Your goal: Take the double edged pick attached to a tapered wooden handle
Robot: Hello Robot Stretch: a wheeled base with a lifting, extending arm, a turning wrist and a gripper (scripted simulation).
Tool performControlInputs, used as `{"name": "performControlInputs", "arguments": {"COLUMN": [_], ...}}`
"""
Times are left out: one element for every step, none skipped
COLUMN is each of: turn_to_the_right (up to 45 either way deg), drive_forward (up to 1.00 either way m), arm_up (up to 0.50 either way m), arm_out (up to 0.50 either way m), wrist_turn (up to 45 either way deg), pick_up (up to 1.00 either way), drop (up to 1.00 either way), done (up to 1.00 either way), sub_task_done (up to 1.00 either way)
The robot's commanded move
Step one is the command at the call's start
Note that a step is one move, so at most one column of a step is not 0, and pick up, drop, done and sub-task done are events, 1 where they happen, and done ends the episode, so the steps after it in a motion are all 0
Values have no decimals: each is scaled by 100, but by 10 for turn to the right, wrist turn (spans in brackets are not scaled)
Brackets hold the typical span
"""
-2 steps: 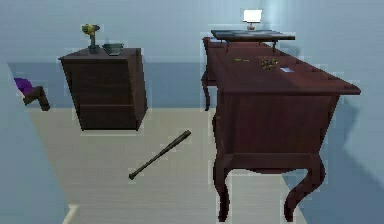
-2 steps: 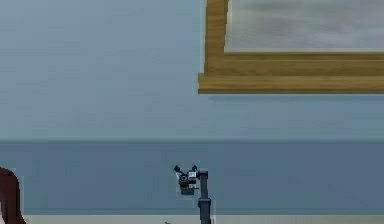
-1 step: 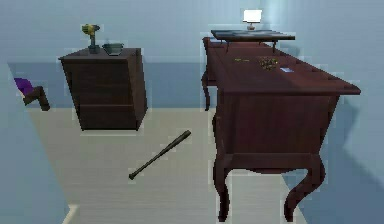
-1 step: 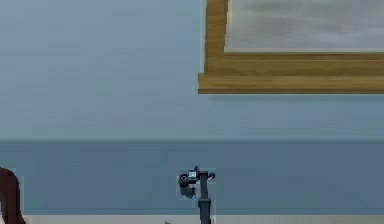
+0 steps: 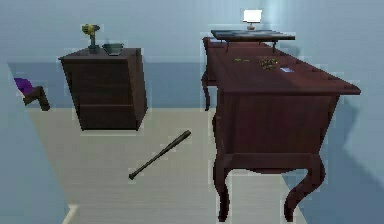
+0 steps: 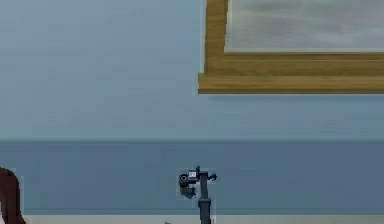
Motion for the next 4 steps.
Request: {"name": "performControlInputs", "arguments": {"turn_to_the_right": [0, 0, 0, 0], "drive_forward": [0, 0, 0, 0], "arm_up": [0, -50, 0, 10], "arm_out": [-18, 0, 0, 0], "wrist_turn": [0, 0, 0, 0], "pick_up": [0, 0, 100, 0], "drop": [0, 0, 0, 0], "done": [0, 0, 0, 0], "sub_task_done": [0, 0, 0, 0]}}
